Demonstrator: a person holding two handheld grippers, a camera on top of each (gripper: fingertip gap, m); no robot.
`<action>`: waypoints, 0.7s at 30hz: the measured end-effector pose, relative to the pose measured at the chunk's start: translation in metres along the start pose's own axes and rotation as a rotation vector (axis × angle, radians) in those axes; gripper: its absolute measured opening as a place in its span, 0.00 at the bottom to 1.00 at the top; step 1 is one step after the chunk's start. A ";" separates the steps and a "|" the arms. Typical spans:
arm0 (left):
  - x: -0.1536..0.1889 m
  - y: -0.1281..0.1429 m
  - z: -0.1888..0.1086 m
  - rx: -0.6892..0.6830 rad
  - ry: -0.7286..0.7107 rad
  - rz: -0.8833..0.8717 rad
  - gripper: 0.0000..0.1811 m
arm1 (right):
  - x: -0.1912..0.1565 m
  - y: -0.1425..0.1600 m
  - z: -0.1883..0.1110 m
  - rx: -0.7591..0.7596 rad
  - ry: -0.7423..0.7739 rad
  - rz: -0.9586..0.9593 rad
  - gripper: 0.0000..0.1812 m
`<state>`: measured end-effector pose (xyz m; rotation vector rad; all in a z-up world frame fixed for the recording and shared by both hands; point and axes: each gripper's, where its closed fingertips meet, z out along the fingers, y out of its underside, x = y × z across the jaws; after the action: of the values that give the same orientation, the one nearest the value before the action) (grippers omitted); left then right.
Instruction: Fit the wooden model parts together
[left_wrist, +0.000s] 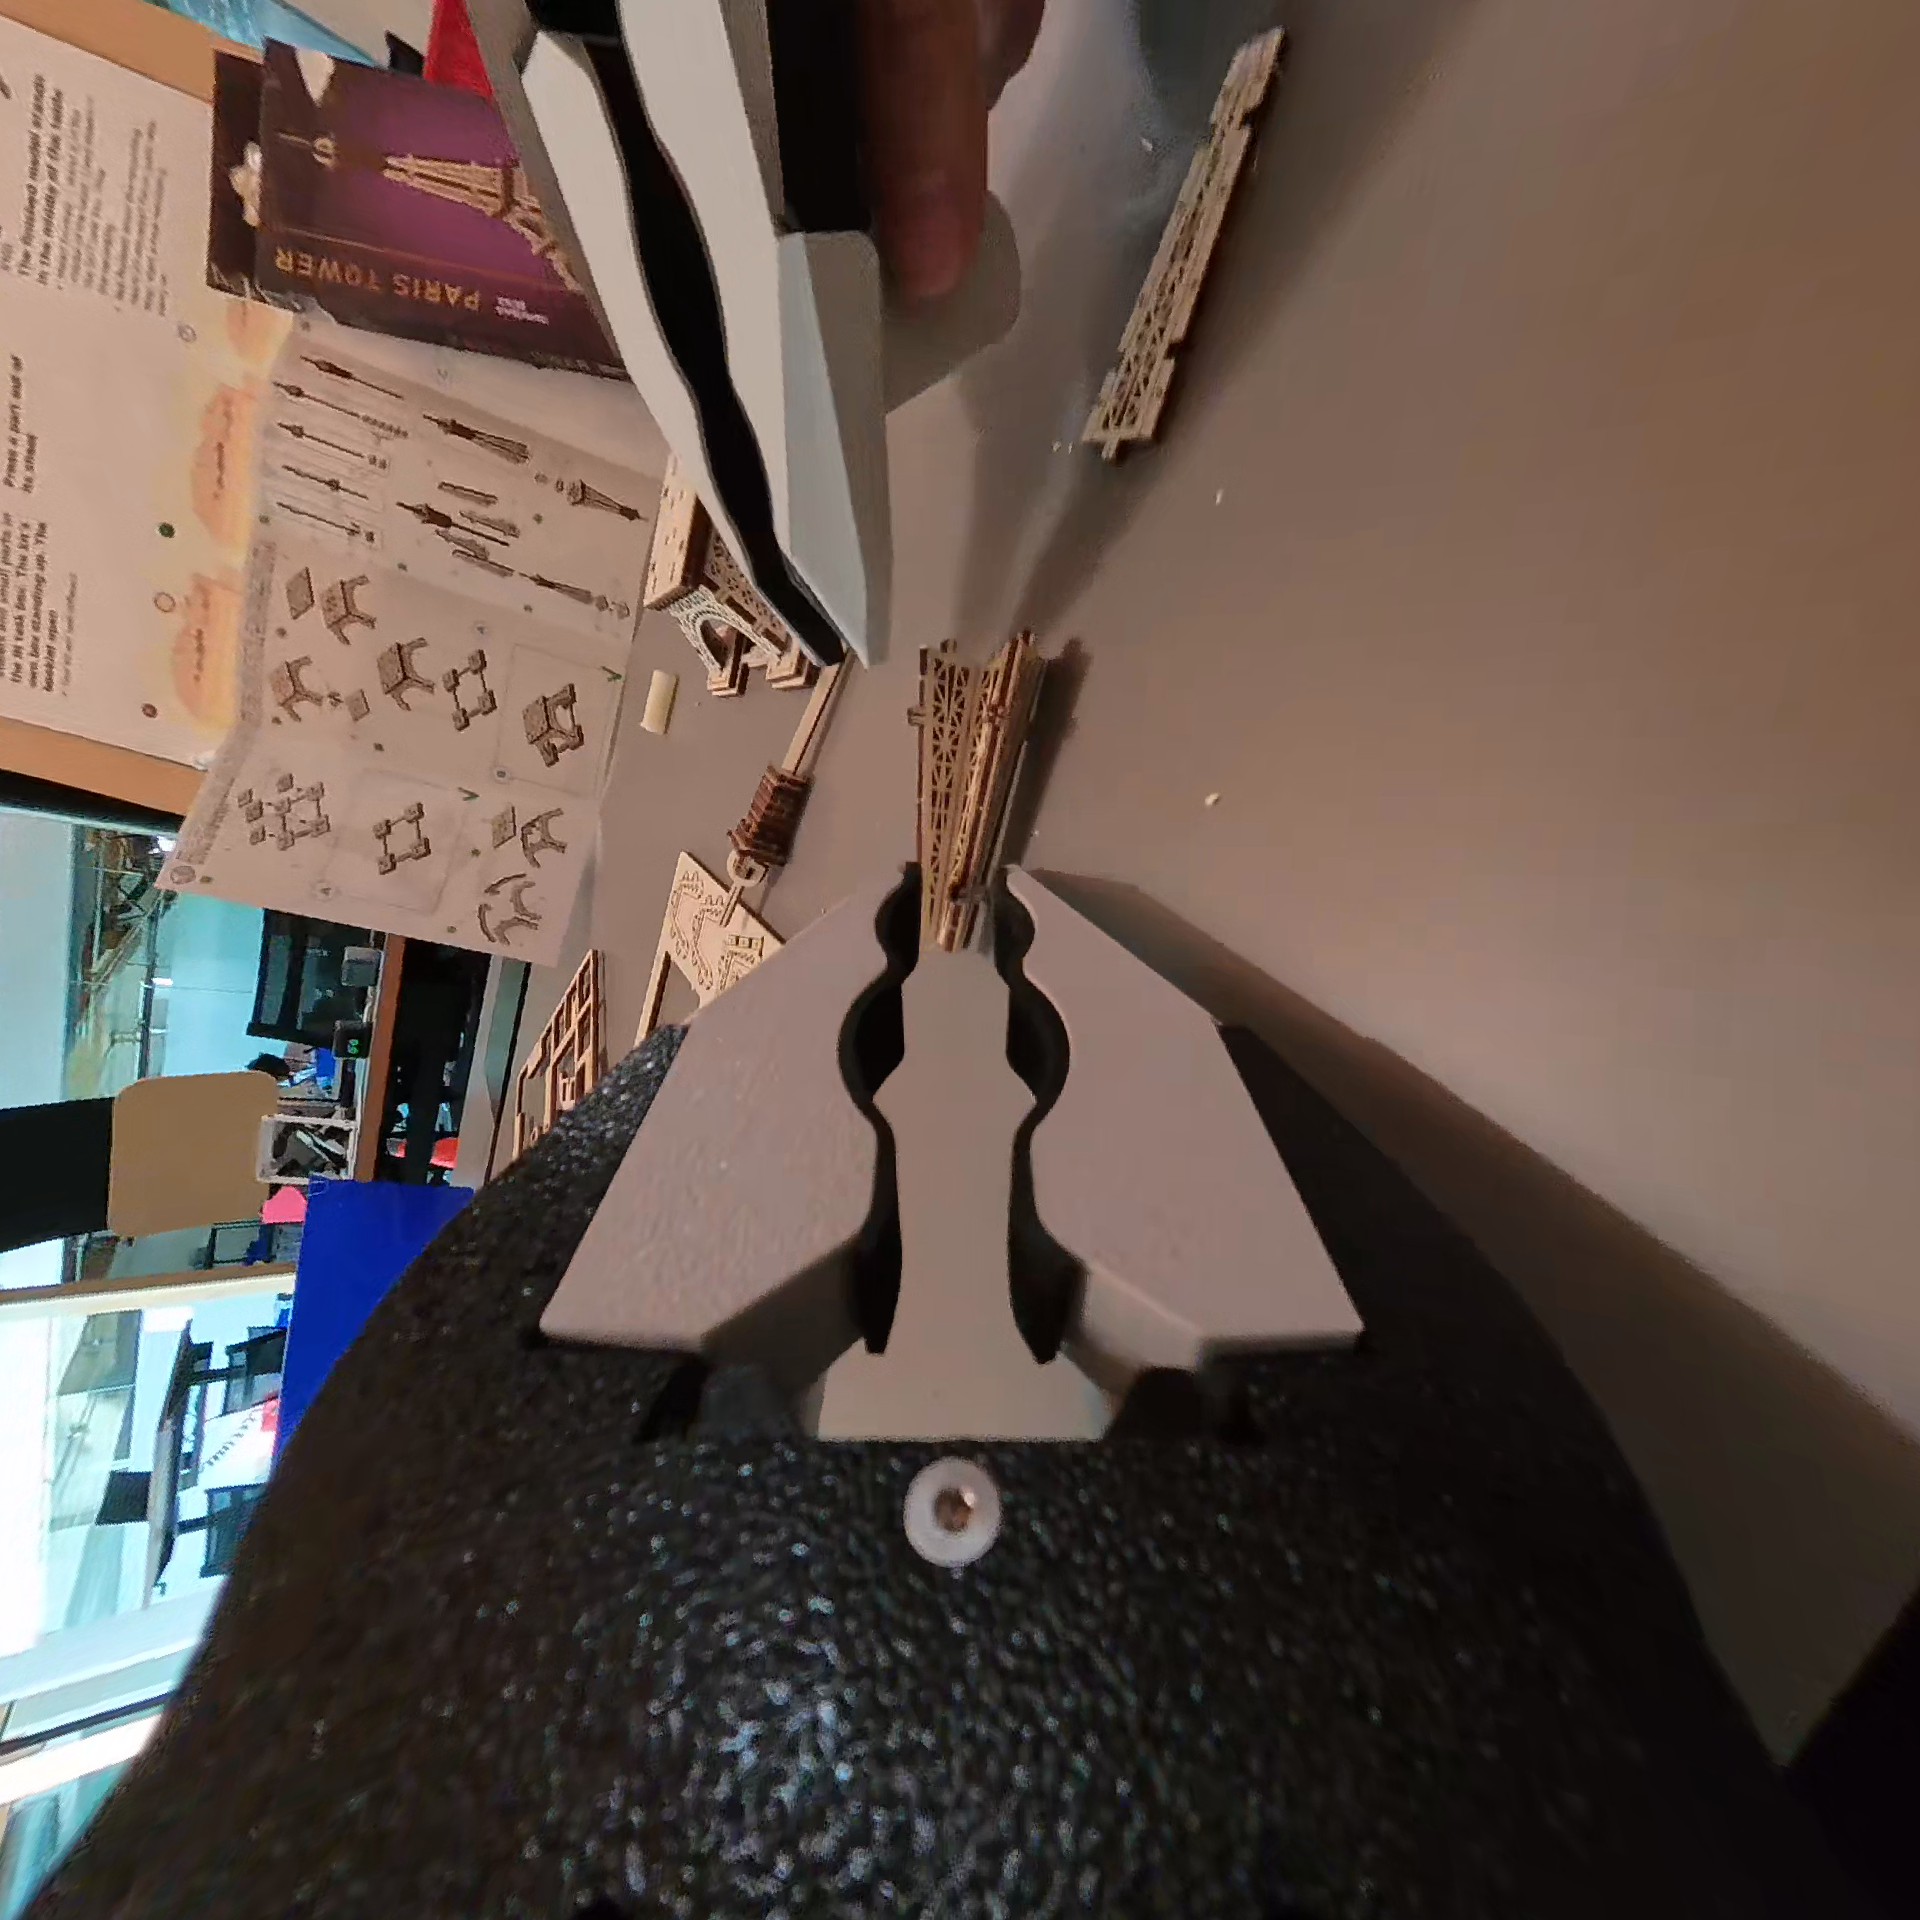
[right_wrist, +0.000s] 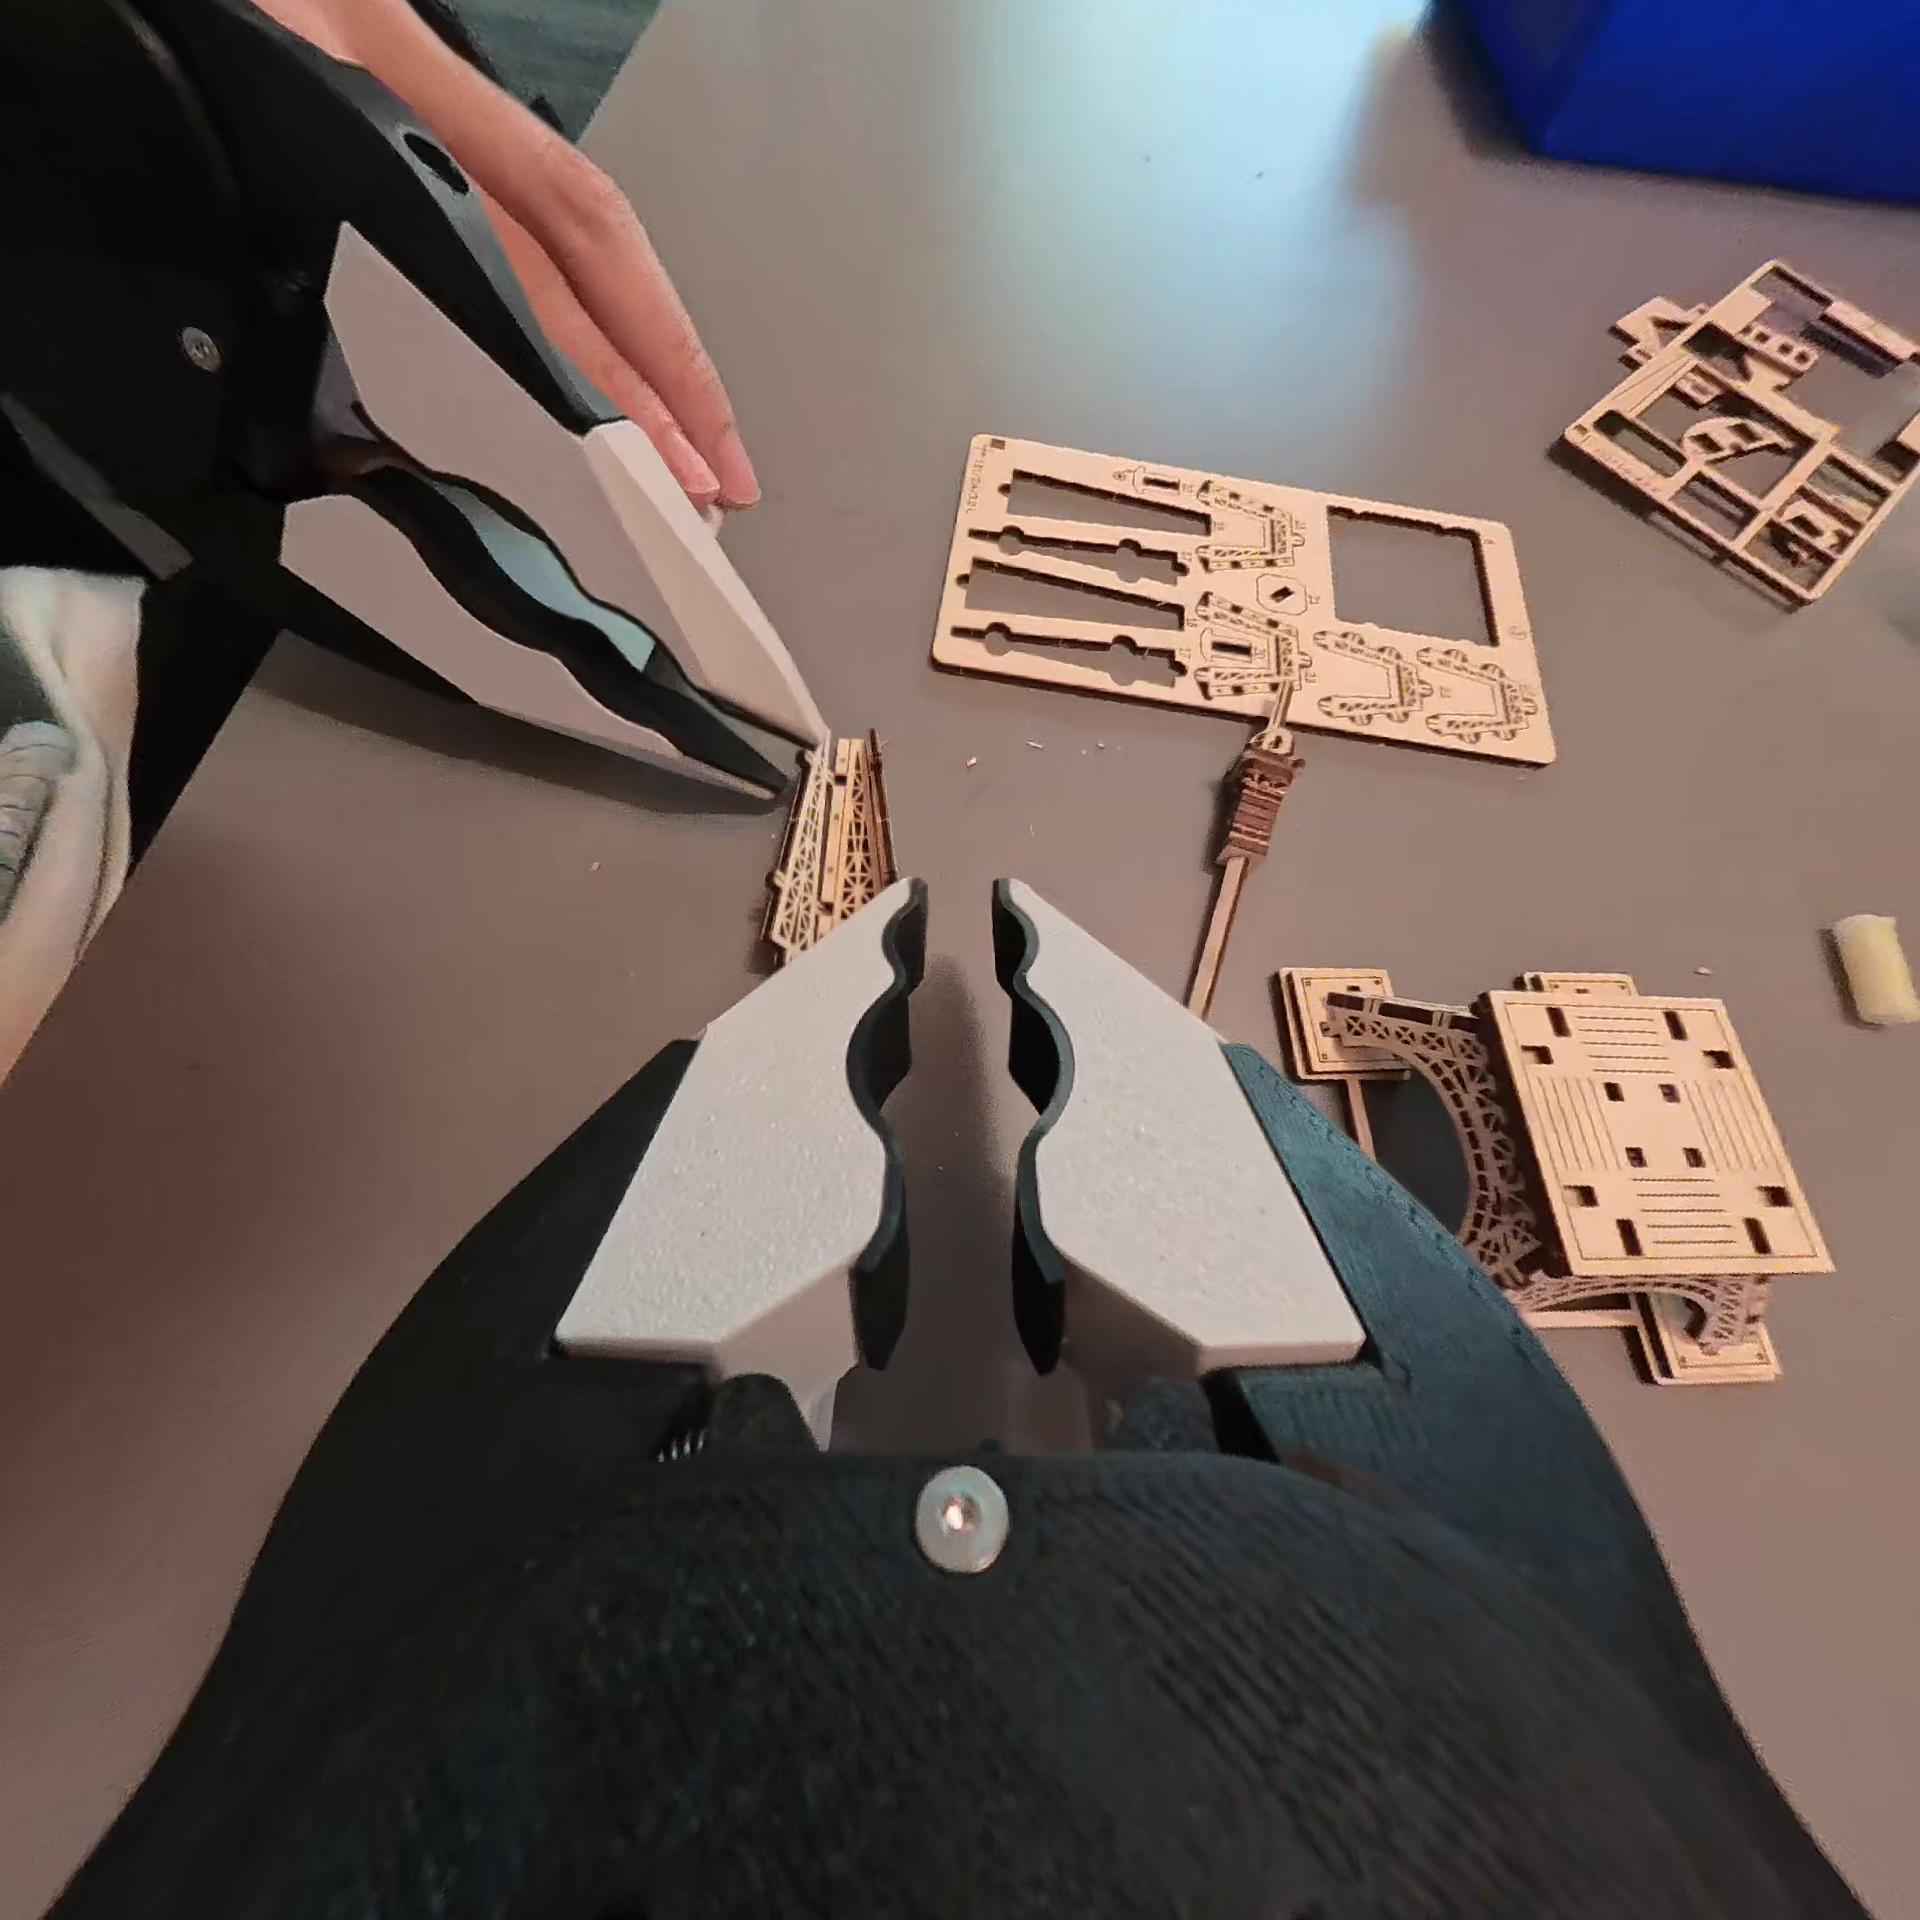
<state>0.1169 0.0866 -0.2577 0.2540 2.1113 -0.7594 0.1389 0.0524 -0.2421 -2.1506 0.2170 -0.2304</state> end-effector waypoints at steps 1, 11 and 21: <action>0.000 0.002 0.001 -0.006 0.003 0.015 0.06 | 0.001 0.001 0.001 0.001 0.003 0.007 0.07; 0.004 0.002 0.006 -0.017 0.037 0.052 0.01 | -0.009 0.000 0.009 -0.009 -0.069 0.038 0.07; 0.000 0.010 0.006 -0.046 0.036 0.162 0.01 | -0.004 0.001 0.012 -0.050 -0.191 0.038 0.10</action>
<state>0.1253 0.0913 -0.2647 0.4110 2.1099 -0.6139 0.1378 0.0622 -0.2502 -2.2003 0.1543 0.0025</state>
